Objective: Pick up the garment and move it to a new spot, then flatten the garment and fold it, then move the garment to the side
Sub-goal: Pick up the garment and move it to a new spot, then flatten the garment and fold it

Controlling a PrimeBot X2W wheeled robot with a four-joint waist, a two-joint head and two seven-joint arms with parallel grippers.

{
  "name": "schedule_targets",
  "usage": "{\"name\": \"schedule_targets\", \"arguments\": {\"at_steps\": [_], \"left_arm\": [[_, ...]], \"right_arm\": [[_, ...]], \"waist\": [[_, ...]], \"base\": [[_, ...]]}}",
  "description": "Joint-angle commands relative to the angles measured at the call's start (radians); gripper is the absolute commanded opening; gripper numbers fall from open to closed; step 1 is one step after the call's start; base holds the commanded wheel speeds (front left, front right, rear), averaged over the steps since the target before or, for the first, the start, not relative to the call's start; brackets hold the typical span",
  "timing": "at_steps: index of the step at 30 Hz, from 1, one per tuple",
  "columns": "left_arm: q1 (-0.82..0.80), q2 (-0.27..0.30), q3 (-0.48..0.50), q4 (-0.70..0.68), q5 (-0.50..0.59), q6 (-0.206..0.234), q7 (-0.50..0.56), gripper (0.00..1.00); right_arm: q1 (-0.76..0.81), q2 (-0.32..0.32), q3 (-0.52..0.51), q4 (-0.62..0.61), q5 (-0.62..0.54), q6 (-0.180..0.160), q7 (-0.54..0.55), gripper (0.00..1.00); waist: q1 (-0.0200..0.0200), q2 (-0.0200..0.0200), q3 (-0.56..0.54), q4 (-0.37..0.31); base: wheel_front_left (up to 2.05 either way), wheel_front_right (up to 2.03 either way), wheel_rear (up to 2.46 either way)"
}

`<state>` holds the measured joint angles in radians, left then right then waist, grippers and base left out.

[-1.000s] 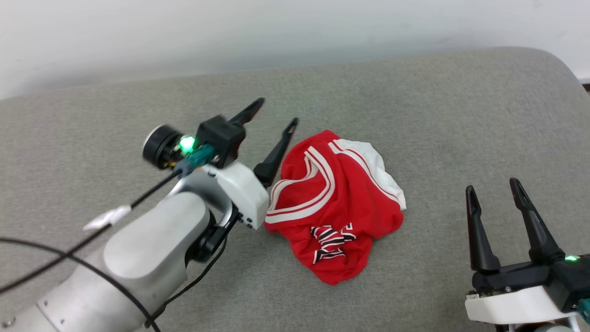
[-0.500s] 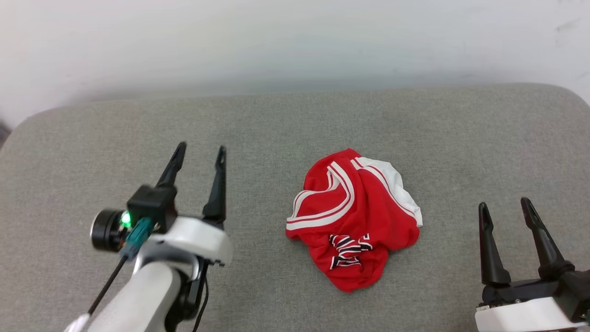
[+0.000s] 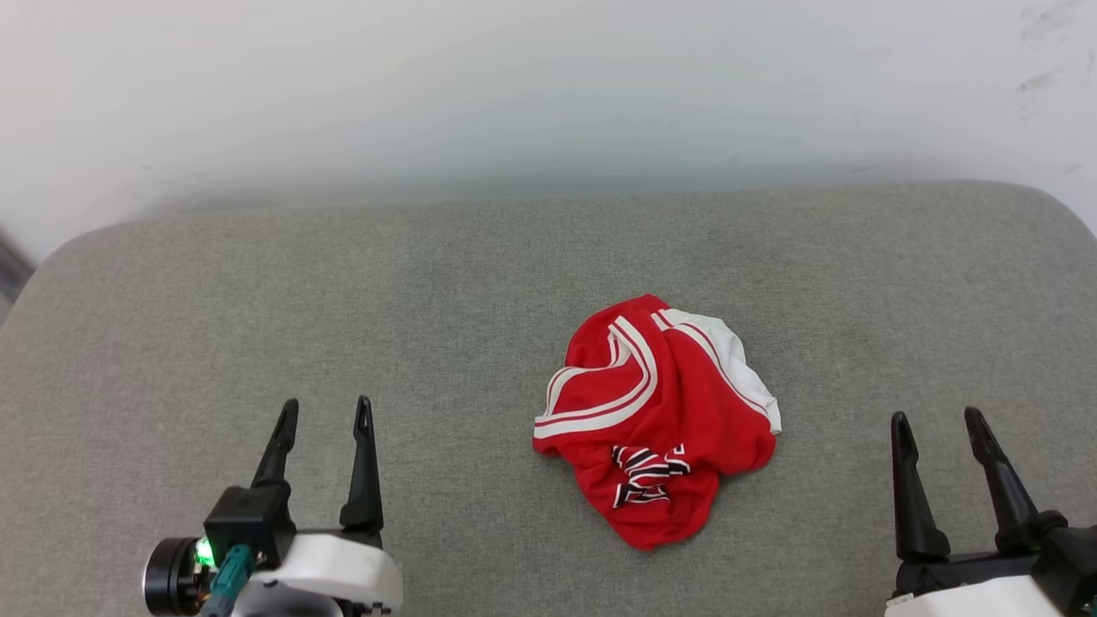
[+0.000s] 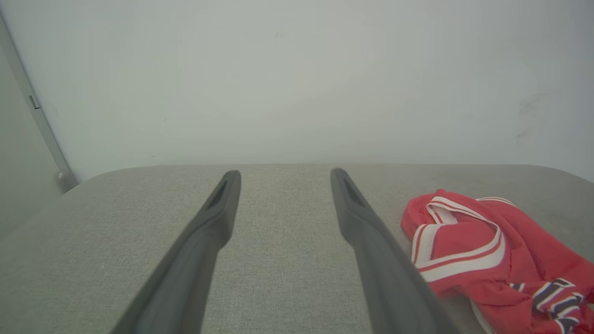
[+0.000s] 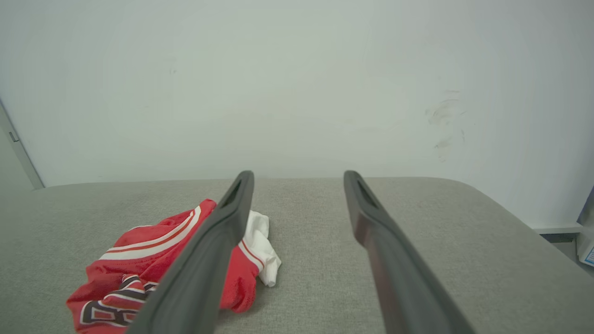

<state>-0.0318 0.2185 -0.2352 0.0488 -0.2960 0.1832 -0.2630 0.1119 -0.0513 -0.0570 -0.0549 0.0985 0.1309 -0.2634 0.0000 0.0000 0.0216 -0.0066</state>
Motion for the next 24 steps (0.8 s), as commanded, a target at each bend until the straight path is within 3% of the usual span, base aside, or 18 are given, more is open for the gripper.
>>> {"name": "schedule_targets", "arguments": {"at_steps": [1, 13, 24], "left_arm": [[0.013, -0.007, 0.011, -0.005, 0.010, -0.007, -0.002, 1.00], [0.098, -0.123, 0.173, -0.009, 0.135, -0.140, -0.003, 1.00], [0.111, -0.161, 0.230, -0.004, 0.180, -0.195, -0.003, 1.00]], "right_arm": [[0.015, 0.002, 0.001, 0.005, 0.014, 0.000, -0.002, 1.00], [0.047, 0.002, 0.012, 0.021, 0.051, 0.000, -0.002, 1.00], [0.004, 0.002, 0.024, 0.013, 0.046, 0.000, -0.002, 1.00]], "waist": [[0.0000, 0.0000, -0.001, -0.001], [0.0000, 0.0000, -0.013, -0.004], [0.0000, 0.0000, -0.010, -0.011]], "base": [[0.00, 0.00, 0.00], [0.00, 0.00, 0.00], [0.00, 0.00, 0.00]]}}
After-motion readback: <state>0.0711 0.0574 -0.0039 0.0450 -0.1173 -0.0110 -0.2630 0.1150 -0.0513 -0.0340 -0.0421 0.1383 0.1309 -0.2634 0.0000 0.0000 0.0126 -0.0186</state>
